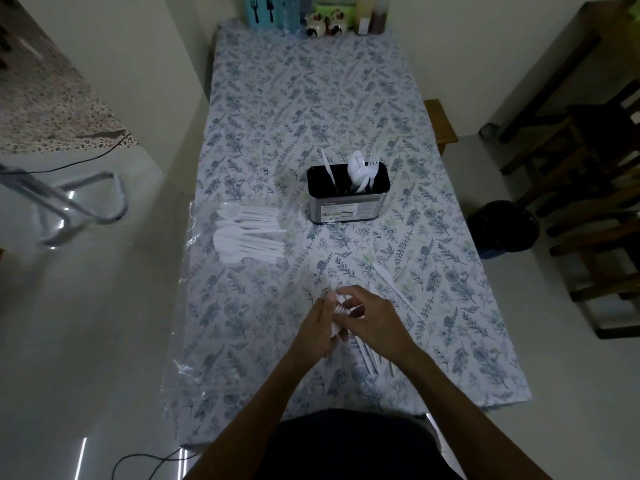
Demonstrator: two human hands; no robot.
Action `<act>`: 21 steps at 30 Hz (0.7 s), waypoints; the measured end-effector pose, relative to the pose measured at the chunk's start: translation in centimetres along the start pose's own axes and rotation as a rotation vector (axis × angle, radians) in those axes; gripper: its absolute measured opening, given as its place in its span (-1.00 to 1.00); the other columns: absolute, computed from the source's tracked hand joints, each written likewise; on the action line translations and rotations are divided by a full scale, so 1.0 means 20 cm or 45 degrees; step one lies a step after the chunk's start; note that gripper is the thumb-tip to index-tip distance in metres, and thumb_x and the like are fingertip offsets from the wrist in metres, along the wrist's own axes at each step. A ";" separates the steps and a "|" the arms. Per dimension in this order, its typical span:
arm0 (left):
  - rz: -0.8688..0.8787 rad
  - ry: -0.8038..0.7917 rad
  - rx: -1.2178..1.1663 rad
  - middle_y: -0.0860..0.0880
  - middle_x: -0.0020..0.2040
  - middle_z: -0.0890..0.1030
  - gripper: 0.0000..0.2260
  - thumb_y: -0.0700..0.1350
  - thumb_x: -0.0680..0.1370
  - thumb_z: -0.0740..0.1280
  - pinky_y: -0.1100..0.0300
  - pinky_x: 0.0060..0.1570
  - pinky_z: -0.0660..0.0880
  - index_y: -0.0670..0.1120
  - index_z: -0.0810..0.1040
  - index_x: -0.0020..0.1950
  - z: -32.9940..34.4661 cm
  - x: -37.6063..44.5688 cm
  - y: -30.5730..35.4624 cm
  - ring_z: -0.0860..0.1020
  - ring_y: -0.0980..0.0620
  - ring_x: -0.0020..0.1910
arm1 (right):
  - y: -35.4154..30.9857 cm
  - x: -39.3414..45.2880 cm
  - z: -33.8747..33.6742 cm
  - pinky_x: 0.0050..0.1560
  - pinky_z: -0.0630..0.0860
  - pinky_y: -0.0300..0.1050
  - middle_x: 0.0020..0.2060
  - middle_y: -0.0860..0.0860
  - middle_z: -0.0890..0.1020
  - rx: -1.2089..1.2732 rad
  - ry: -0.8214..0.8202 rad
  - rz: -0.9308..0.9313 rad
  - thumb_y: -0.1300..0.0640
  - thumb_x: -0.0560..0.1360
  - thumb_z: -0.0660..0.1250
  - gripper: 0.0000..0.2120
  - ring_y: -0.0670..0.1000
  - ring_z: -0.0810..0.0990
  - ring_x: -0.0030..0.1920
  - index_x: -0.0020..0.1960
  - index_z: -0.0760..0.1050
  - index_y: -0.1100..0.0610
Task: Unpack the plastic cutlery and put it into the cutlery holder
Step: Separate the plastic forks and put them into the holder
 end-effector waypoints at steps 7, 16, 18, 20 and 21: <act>0.148 -0.093 0.247 -0.18 -0.19 0.67 -0.47 0.29 0.63 0.08 0.37 -0.52 0.36 -0.15 0.41 0.27 0.05 0.00 0.06 0.52 0.20 -0.51 | 0.01 0.06 -0.08 -0.26 0.50 -0.32 -0.34 -0.05 0.68 -0.237 -0.251 -0.010 0.12 0.45 0.52 -0.90 -0.14 0.64 -0.33 -0.22 0.64 0.04; 0.563 -0.215 0.698 -0.07 0.18 0.66 -0.68 -0.03 0.64 0.36 0.39 0.04 0.55 -0.09 0.54 0.36 0.08 0.27 0.77 0.62 0.00 0.04 | -0.57 0.42 -0.76 -0.12 0.58 -0.36 -0.10 0.01 0.75 -0.805 -0.006 -0.593 0.10 0.56 0.43 -0.87 -0.22 0.62 -0.33 0.08 0.69 0.09; 0.706 -0.095 0.689 -0.10 0.13 0.69 -0.68 -0.09 0.58 0.45 0.29 0.06 0.57 -0.18 0.60 0.29 0.07 0.38 1.10 0.64 0.00 0.03 | -0.81 0.50 -0.96 -0.14 0.49 -0.35 -0.12 0.05 0.76 -0.872 0.153 -0.765 0.15 0.55 0.43 -0.88 -0.07 0.66 -0.27 0.02 0.71 0.15; 0.794 0.029 0.680 -0.06 0.01 0.69 -0.66 -0.09 0.52 0.52 0.32 -0.04 0.58 -0.21 0.60 0.22 0.07 0.47 1.40 0.67 0.03 -0.06 | -1.00 0.59 -1.09 -0.07 0.55 -0.21 -0.09 0.08 0.76 -0.956 0.282 -0.869 0.15 0.52 0.43 -0.85 -0.03 0.69 -0.19 0.02 0.72 0.17; 0.834 0.066 0.715 -0.02 -0.04 0.67 -0.62 -0.09 0.49 0.55 0.44 -0.15 0.52 -0.20 0.56 0.23 0.08 0.52 1.52 0.65 0.07 -0.11 | -1.05 0.64 -1.13 -0.06 0.59 -0.13 -0.09 0.08 0.77 -1.009 0.326 -0.896 0.13 0.51 0.41 -0.84 0.00 0.70 -0.17 0.01 0.72 0.16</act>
Point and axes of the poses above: each hand's wrist, its own x-axis towards the middle knuckle, its own z-axis out of the palm, y = z × x, the point moved 7 cm from there along x, towards the middle knuckle
